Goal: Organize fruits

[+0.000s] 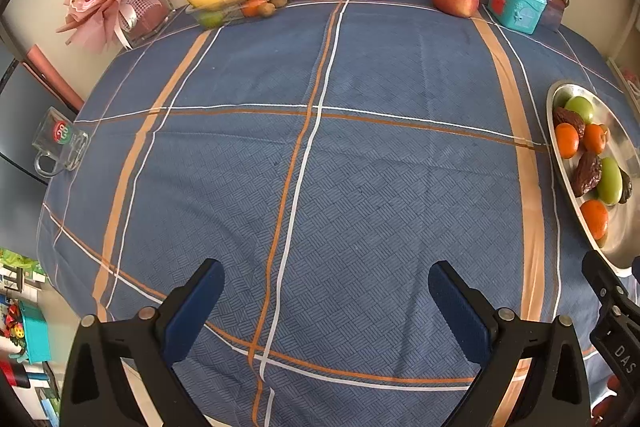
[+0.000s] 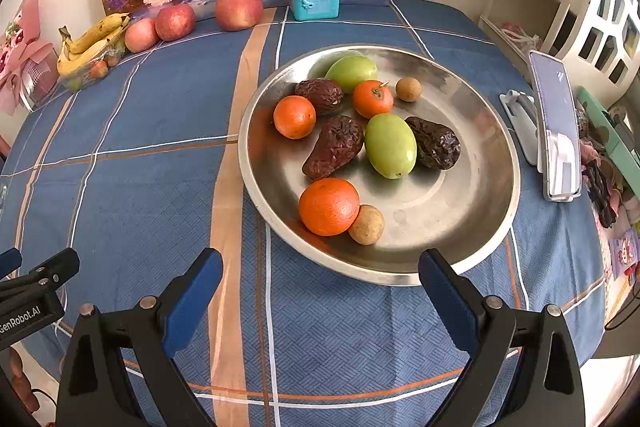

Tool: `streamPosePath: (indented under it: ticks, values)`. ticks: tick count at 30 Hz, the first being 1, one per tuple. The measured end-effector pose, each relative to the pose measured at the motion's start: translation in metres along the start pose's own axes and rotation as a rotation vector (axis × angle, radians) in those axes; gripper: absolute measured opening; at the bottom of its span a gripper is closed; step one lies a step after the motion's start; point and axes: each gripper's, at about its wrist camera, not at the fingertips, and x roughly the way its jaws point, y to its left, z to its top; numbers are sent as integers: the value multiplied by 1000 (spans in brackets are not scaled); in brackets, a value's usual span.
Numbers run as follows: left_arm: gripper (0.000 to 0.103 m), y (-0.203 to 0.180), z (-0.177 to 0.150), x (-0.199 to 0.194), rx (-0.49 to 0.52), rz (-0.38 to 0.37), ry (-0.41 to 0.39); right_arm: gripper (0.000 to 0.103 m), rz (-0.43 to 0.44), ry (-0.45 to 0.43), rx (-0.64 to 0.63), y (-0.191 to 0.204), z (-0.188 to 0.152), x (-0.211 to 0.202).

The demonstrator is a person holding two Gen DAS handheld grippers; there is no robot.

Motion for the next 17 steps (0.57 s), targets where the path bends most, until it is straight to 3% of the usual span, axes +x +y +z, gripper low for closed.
streamPosePath:
  ticks: [17]
  values:
    - [103,-2,-3,-5,10,7,-17,98,-8,0,14,-5,-1,0]
